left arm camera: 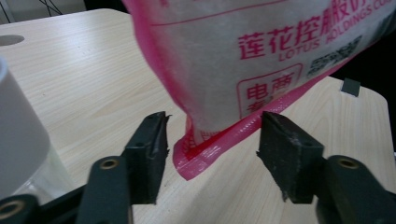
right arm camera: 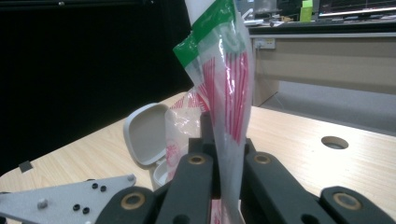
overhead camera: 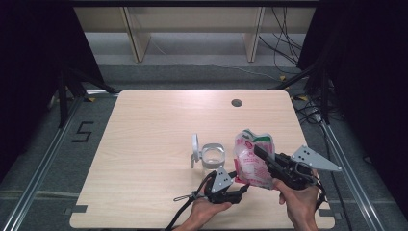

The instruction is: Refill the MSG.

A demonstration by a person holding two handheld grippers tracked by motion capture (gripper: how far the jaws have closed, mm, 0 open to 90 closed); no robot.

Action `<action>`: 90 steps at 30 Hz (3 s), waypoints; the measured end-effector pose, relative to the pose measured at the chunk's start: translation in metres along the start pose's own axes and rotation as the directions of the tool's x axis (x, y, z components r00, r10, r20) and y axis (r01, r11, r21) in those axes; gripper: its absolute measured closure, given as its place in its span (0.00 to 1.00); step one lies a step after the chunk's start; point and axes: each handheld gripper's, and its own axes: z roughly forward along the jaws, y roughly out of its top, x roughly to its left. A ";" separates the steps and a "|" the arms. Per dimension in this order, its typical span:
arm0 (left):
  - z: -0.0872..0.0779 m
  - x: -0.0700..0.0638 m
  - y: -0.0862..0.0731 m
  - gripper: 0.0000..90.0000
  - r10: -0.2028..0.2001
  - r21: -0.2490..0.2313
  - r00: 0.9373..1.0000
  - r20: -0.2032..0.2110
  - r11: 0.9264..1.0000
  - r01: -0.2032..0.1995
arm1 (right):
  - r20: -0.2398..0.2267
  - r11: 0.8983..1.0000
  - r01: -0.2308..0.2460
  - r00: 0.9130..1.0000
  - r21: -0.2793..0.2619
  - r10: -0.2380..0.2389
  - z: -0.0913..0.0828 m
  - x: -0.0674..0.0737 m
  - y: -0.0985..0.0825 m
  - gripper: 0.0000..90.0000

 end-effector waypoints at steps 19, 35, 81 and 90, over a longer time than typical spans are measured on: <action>0.001 -0.003 -0.002 0.73 0.087 -0.013 0.993 -0.085 0.996 -0.089 | -0.027 1.000 -0.015 1.000 0.010 0.016 0.003 0.008 0.005 1.00; -0.001 -0.004 -0.001 0.82 0.020 -0.085 0.987 -0.157 0.996 -0.034 | -0.035 0.999 0.009 0.999 0.040 -0.008 0.043 0.010 0.029 1.00; 0.026 -0.018 0.002 0.84 -0.068 -0.207 0.994 -0.087 0.977 0.049 | -0.020 0.963 0.191 0.981 0.189 -0.191 0.098 0.021 0.041 1.00; 0.025 -0.015 0.003 0.84 -0.074 -0.205 0.993 -0.090 0.977 0.055 | -0.016 0.968 0.165 0.986 0.191 -0.165 0.102 0.023 0.041 1.00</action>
